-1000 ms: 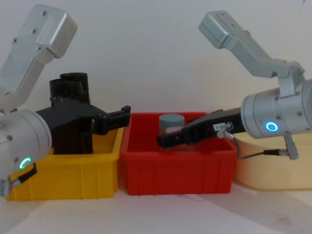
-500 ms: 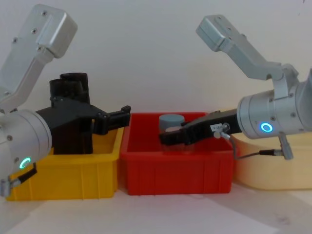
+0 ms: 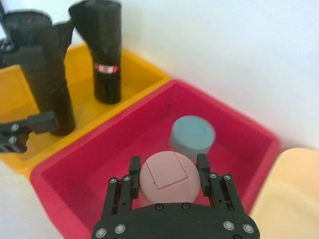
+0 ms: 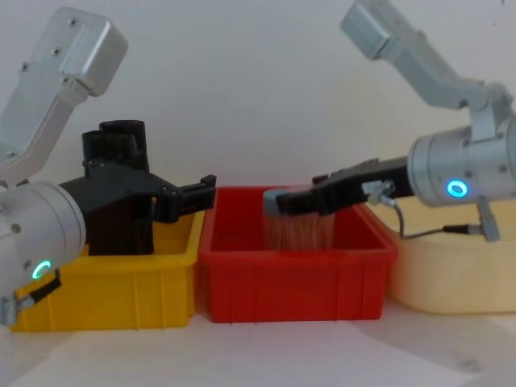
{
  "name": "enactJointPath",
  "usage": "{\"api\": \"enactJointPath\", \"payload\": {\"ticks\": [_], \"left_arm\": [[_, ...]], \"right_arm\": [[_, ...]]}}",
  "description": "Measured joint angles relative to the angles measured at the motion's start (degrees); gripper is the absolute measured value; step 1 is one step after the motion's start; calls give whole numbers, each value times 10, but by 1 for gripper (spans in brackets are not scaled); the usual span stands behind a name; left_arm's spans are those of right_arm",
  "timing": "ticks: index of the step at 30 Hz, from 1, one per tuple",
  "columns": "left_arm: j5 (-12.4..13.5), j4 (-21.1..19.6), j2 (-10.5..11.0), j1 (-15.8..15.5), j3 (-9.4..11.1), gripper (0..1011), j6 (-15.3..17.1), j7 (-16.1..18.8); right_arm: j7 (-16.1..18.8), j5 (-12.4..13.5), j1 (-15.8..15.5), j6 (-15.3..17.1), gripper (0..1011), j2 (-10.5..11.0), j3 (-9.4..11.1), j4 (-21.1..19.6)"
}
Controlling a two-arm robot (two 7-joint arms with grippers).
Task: Pick up the garbage bag with the one hand and transfer it to the other hand.
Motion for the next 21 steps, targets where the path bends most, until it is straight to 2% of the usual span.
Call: {"api": "enactJointPath", "payload": {"ticks": [8,13,14,21], "left_arm": [[0,0,0,0,0,1001,0,0],[0,0,0,0,0,1001,0,0],[0,0,0,0,0,1001,0,0],[0,0,0,0,0,1001,0,0]], "right_arm": [[-16,-4,-5,-4,665,16,26,-45],[-33,-7,-5,-5,665,30,53,-79],[-33,-7,-5,-5,665,30,53,-79],[-57,-13,-4,-1,665,46,91,-106]]}}
